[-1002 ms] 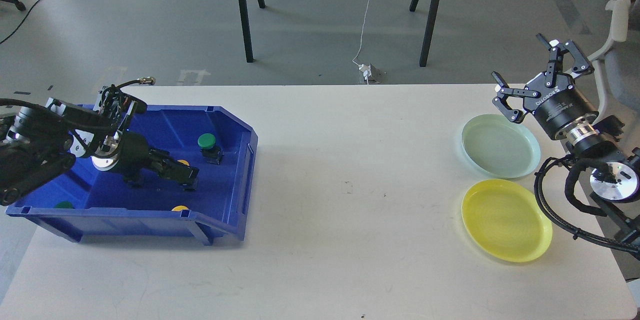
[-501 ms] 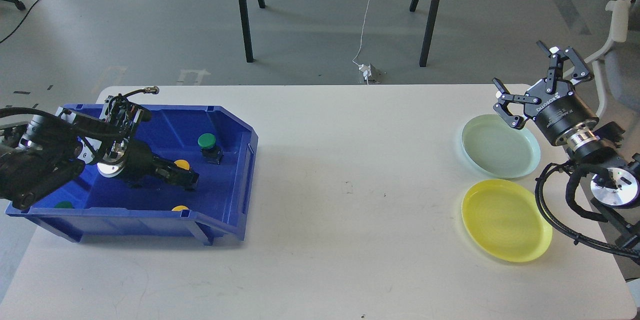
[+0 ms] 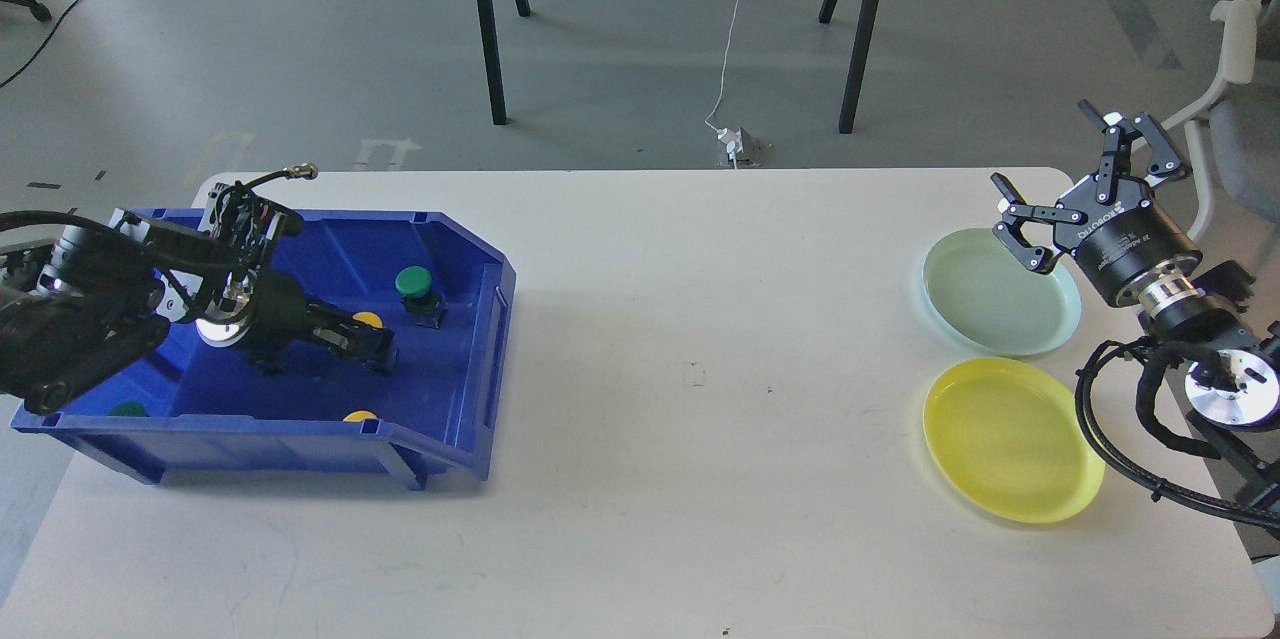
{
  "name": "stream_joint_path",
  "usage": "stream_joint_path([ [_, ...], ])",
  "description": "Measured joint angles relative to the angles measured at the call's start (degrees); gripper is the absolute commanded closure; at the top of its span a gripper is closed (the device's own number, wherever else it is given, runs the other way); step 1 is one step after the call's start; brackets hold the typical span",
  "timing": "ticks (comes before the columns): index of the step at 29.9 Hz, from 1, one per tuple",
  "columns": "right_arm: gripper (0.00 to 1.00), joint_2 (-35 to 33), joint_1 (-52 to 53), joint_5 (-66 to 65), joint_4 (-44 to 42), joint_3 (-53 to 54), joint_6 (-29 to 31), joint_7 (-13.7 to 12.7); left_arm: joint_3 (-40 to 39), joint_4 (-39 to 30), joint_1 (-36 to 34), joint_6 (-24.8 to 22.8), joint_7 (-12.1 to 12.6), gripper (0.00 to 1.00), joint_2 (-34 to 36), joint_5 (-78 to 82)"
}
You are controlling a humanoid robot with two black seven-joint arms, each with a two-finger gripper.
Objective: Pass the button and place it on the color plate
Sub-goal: 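Lift the yellow button and extend it toward the right gripper, then close the right gripper on the yellow button and release left gripper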
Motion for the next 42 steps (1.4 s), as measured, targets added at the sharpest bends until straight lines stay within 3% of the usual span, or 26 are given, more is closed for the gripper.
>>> stream_joint_path([
  [4,0.01,-0.01,-0.07,0.05,-0.09,0.08,0.00,-0.01,-2.02,-6.88,-1.91,-0.86,0.03,0.97,6.98,-0.34],
  [10,0.01,0.15,-0.18,0.13,-2.21,-0.59,0.00,-0.44,-8.21,-26.18,-2.93,-2.10,0.01,0.96,22.32,-5.00],
  [13,0.01,0.73,-0.84,0.53,-2.11,-0.44,0.00,-0.19,-11.58,-32.75,-2.91,-2.17,0.01,0.96,25.36,-13.35],
  [16,0.01,1.21,-1.73,0.89,0.73,0.53,0.00,0.02,-16.06,-36.11,-2.73,-2.18,0.01,0.96,24.13,-27.21],
  [20,0.01,-2.25,-2.56,-0.84,7.64,0.63,0.00,0.16,-19.21,-34.13,-2.43,-2.18,0.00,0.96,13.43,-38.88],
  [24,0.01,-5.38,-2.70,-10.02,15.39,0.17,0.00,0.28,-19.70,-23.89,-1.57,-2.15,0.02,0.96,-1.08,-42.10],
  [27,0.01,-3.24,-3.49,-18.71,19.53,-0.05,-0.64,0.98,-20.38,-17.76,-0.51,-2.16,0.03,0.96,-8.76,-42.58],
  [32,0.01,4.38,-2.49,-24.41,21.14,-3.62,-1.96,4.81,-22.62,-15.75,0.09,-2.16,0.02,0.96,-11.84,-43.65],
  [42,0.01,12.47,7.06,-24.62,17.91,-11.41,-3.31,10.54,-23.06,-15.54,0.45,-2.16,0.01,0.95,-11.91,-43.83],
])
